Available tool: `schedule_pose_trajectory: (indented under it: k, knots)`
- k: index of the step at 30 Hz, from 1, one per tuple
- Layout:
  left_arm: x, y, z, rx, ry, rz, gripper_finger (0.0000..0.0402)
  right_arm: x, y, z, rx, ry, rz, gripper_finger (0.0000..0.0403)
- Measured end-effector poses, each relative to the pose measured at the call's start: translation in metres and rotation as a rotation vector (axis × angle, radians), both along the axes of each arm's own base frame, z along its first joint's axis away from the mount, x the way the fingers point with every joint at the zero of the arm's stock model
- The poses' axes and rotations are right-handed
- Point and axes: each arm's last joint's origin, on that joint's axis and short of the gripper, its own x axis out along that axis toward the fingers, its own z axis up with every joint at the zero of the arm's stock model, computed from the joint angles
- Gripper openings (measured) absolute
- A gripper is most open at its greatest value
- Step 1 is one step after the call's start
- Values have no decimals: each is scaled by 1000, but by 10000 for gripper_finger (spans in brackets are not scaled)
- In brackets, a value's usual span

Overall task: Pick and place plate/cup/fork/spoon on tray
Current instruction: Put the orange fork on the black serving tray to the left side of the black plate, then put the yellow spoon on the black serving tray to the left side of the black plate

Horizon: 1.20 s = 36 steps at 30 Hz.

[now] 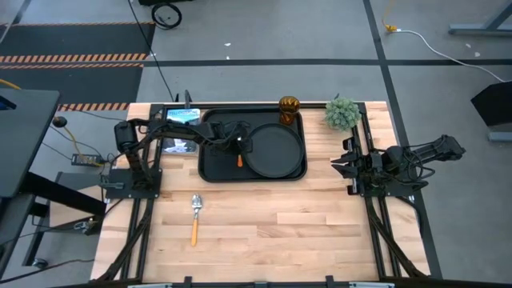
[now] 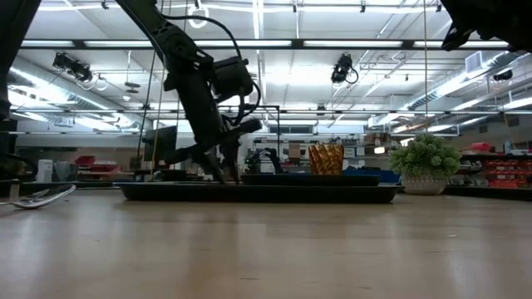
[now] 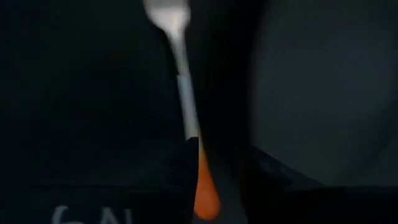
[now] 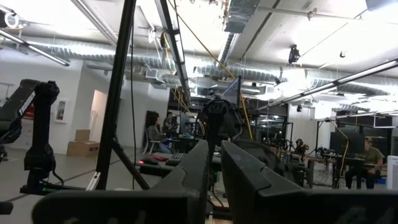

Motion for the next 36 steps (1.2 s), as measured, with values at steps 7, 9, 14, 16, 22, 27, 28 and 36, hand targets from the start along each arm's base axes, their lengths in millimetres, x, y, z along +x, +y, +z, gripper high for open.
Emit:
schedule_pose_trajectory:
  k: [7, 9, 14, 16, 22, 27, 28, 36]
  knots:
    - [-2, -37, 32, -55, -63, -118, 108, 0, 0, 0, -1, 5, 0, 50]
    - [-5, -52, 38, -64, -50, -138, 104, 0, 0, -1, -1, 6, -1, 50]
    - [-5, -97, 51, -139, -80, -218, 97, 0, 0, -1, 11, 8, 5, 50]
    - [-4, -120, 52, -199, -83, -248, 96, 0, 0, -1, 11, 12, 5, 50]
    - [-15, -190, 51, -265, -35, -255, 96, 1, 0, -3, 14, 32, 9, 50]
    - [-31, -235, 50, -346, 3, -201, 96, 1, 0, -2, 16, 27, 9, 50]
    - [-35, -241, 50, -364, 19, -184, 95, 1, 0, -2, 16, 25, 9, 50]
    - [-78, -272, 40, -393, 322, -20, 95, 1, 0, -2, 17, 25, 10, 50]
